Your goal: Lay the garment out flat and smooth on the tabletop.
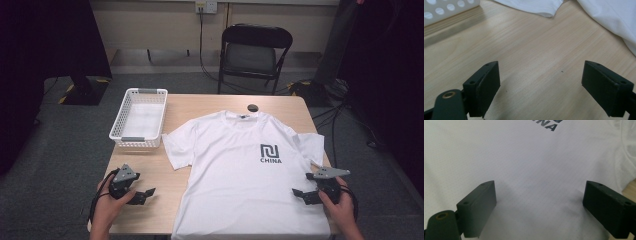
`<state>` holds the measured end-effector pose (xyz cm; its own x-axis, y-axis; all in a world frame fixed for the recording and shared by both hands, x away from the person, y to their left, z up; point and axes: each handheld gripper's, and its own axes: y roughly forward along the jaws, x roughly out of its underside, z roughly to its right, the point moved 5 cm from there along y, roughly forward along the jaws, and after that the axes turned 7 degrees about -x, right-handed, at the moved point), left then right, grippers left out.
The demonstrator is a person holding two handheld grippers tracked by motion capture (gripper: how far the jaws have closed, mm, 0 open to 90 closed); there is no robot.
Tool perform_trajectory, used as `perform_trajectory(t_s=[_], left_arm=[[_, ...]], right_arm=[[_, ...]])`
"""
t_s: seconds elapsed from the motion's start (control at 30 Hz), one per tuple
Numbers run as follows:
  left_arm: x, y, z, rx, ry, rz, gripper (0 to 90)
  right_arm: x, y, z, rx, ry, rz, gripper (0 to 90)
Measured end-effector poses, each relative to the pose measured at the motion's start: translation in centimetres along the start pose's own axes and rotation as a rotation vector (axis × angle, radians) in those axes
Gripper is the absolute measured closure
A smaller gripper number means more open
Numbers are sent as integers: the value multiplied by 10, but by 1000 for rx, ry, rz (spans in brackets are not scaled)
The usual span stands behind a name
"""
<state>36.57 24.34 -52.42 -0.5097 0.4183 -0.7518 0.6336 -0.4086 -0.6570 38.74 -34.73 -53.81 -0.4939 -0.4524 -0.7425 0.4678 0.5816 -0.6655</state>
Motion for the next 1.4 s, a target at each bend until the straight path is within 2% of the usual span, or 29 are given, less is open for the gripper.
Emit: perform_trajectory(t_s=[0.77,1.4], left_arm=[[10,-1,-7,-10,4,-28,151],[17,-4,-14,-32,-12,-23,150]], right_arm=[[0,0,0,0,0,0,105],[0,0,0,0,0,0,105]])
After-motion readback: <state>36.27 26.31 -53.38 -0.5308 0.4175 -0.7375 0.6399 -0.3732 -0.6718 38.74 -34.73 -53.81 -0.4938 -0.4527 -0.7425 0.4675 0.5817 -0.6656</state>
